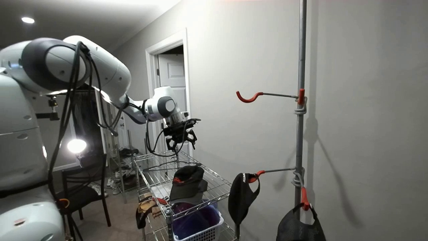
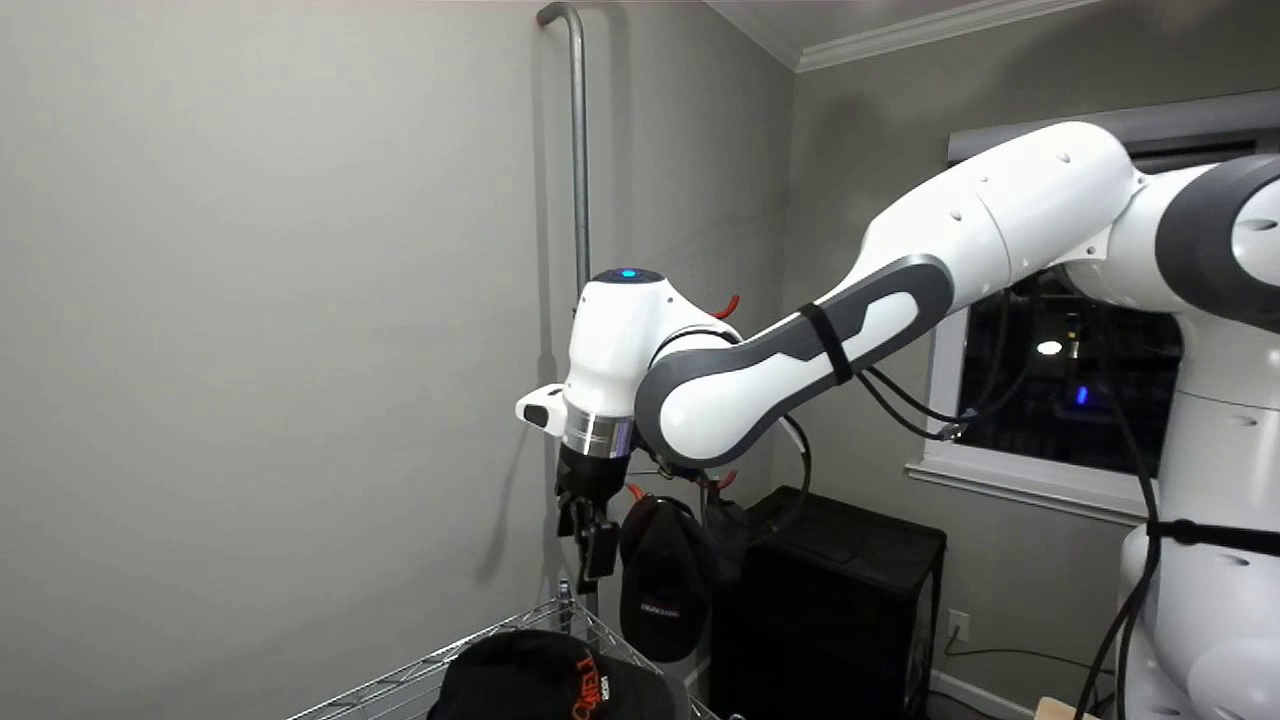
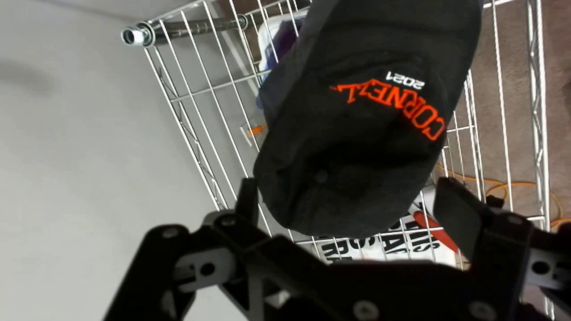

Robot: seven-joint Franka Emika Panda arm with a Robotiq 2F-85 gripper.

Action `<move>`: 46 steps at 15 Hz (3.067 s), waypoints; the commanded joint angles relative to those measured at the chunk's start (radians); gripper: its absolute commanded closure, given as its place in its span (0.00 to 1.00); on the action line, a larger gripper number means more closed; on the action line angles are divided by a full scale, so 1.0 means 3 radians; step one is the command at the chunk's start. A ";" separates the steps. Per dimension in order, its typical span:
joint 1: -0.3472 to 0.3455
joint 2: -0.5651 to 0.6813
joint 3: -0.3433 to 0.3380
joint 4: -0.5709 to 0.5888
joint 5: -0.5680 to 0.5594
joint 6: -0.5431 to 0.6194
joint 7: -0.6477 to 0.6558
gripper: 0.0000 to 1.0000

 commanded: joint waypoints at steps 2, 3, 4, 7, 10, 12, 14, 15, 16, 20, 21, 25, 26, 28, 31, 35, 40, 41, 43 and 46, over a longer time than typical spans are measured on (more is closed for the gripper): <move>0.0103 0.0506 -0.0031 0.0428 0.0337 -0.0143 -0.0255 0.00; 0.0109 0.0582 -0.0019 0.0479 0.0364 -0.0145 -0.0267 0.00; 0.0114 0.0642 -0.0007 0.0504 0.0361 -0.0116 -0.0282 0.00; 0.0142 0.0803 0.0002 0.0572 0.0284 -0.0065 -0.0240 0.00; 0.0169 0.0916 0.0010 0.0605 0.0279 -0.0057 -0.0169 0.00; 0.0198 0.0964 0.0012 0.0574 0.0242 -0.0039 -0.0134 0.00; 0.0191 0.1025 0.0023 0.0568 0.0287 -0.0041 -0.0175 0.00; 0.0173 0.1069 0.0039 0.0574 0.0353 -0.0038 -0.0218 0.00; 0.0159 0.1111 0.0056 0.0579 0.0409 -0.0059 -0.0247 0.00; 0.0140 0.1241 0.0088 0.0590 0.0470 -0.0041 -0.0291 0.00; 0.0123 0.1264 0.0104 0.0590 0.0491 -0.0013 -0.0340 0.25; 0.0111 0.1297 0.0110 0.0606 0.0474 0.0020 -0.0428 0.47; 0.0110 0.1297 0.0106 0.0611 0.0468 0.0021 -0.0444 0.53; 0.0101 0.1292 0.0100 0.0621 0.0469 0.0025 -0.0460 0.66; 0.0084 0.1290 0.0095 0.0624 0.0477 0.0030 -0.0477 0.85; 0.0069 0.1260 0.0083 0.0614 0.0462 0.0025 -0.0476 1.00; 0.0075 0.1032 -0.0061 0.0590 0.0269 -0.0018 -0.0276 0.99; 0.0054 0.0960 -0.0083 0.0607 0.0294 -0.0037 -0.0253 0.99; 0.0015 0.0824 -0.0110 0.0658 0.0375 -0.0074 -0.0255 0.99; -0.0049 0.0635 -0.0107 0.0741 0.0534 -0.0097 -0.0335 0.99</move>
